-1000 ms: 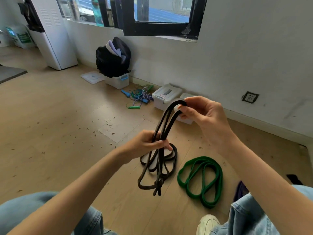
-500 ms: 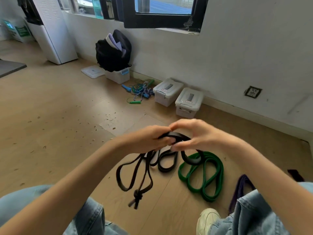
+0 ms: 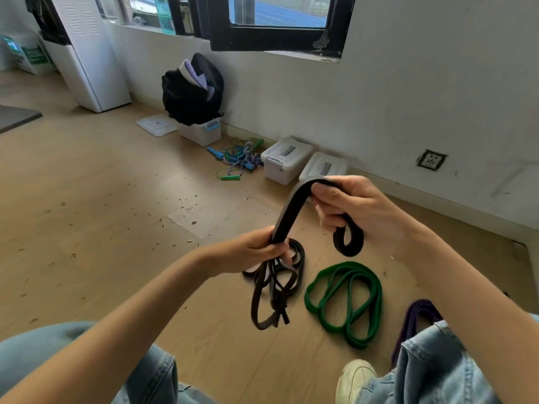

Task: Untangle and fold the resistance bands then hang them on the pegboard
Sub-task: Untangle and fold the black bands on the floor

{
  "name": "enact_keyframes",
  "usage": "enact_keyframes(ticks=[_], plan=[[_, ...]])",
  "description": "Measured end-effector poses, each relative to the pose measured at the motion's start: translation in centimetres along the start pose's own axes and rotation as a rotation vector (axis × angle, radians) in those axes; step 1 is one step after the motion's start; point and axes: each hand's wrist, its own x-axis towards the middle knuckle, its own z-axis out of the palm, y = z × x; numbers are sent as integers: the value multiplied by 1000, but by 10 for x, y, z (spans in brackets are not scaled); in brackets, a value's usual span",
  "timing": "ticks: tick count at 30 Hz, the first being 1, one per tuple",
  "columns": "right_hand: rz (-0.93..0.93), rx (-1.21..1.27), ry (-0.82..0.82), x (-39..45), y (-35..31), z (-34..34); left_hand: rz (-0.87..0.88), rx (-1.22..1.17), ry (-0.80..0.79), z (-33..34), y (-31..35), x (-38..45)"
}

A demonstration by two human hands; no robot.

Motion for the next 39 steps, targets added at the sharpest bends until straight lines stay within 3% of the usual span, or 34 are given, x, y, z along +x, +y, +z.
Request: enact_keyframes(ticks=[7,9,11,13,15,19,22,26,29,32,35,39], plan=[[-134,264,220,-1,3,-22,6,-70,144,-9,-8,0],[-62,96,197,-1,6,-33,50,-147,251,-24,5,-6],[128,-207,60,-2,16,-40,135,-270,345,-41,19,-16],[312,-461,-143,-5,28,-38,206,-311,362,-52,30,-24],[382,-531,-213,-5,36,-30,190,-247,302,-48,38,-26],[215,-235,-168,2,39,-10,68,-106,136,-24,42,-16],[93,-231,-126,7,38,8,75,-53,108,-21,39,-13],[-12,-259,-9,10,25,7,118,55,132,-27,28,-13],[-38,-134,48,9,21,2,59,169,143,-17,12,-8],[-30,-46,70,7,18,-5,5,88,168,-12,7,-5],[-37,-53,112,5,16,-13,57,-78,217,-18,15,-7],[-56,78,162,8,18,-8,97,-8,271,-8,22,-6]])
